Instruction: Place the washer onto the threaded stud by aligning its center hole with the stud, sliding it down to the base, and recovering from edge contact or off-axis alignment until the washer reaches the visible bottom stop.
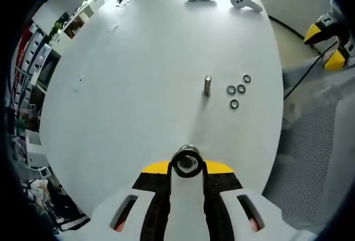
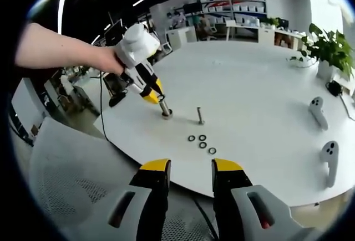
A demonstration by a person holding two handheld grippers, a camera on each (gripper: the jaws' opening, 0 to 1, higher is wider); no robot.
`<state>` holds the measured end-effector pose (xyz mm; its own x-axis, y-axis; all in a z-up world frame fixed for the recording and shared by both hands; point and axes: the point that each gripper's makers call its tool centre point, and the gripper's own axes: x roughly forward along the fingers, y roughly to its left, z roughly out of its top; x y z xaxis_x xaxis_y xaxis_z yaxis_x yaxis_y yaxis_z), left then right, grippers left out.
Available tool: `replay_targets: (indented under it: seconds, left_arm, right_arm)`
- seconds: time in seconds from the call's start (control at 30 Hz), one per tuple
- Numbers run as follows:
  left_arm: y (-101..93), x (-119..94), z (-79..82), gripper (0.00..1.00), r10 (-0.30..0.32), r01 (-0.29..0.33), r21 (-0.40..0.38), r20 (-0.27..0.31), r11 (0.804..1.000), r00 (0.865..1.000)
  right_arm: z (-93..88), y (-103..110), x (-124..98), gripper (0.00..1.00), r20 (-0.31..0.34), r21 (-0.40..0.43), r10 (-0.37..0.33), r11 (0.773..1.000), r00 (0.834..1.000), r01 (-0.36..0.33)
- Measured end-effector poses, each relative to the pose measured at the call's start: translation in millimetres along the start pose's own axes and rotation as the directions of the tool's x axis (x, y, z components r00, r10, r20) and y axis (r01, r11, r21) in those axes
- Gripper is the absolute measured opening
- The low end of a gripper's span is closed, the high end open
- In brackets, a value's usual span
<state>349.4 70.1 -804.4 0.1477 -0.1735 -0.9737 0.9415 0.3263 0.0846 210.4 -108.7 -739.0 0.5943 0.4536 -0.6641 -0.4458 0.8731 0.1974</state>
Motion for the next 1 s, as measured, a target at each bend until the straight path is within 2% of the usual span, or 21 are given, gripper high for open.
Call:
replay_targets:
  seconds: [0.33, 0.7, 0.77, 1.0]
  left_arm:
    - [2.6, 14, -2.6, 0.19, -0.011, 0.012, 0.020, -0.034, 1.000, 0.999]
    - [-2.8, 36, -6.2, 0.19, -0.030, 0.032, 0.028, -0.063, 0.999, 0.998]
    - [-5.9, 32, -5.4, 0.19, -0.031, 0.033, 0.026, -0.062, 0.999, 0.998]
    - [-11.2, 39, -8.3, 0.19, -0.031, 0.034, 0.032, -0.078, 0.999, 0.997]
  right_arm:
    - [-1.0, -1, 0, 0.32, -0.004, 0.006, -0.005, 1.000, 1.000, 0.005]
    - [-2.5, -2, 1, 0.31, -0.014, 0.000, -0.004, 1.000, 1.000, 0.004]
    - [-2.9, -2, 1, 0.31, -0.016, 0.000, -0.005, 1.000, 1.000, 0.005]
    - [-4.5, -2, 1, 0.31, -0.027, -0.008, -0.006, 1.000, 1.000, 0.006]
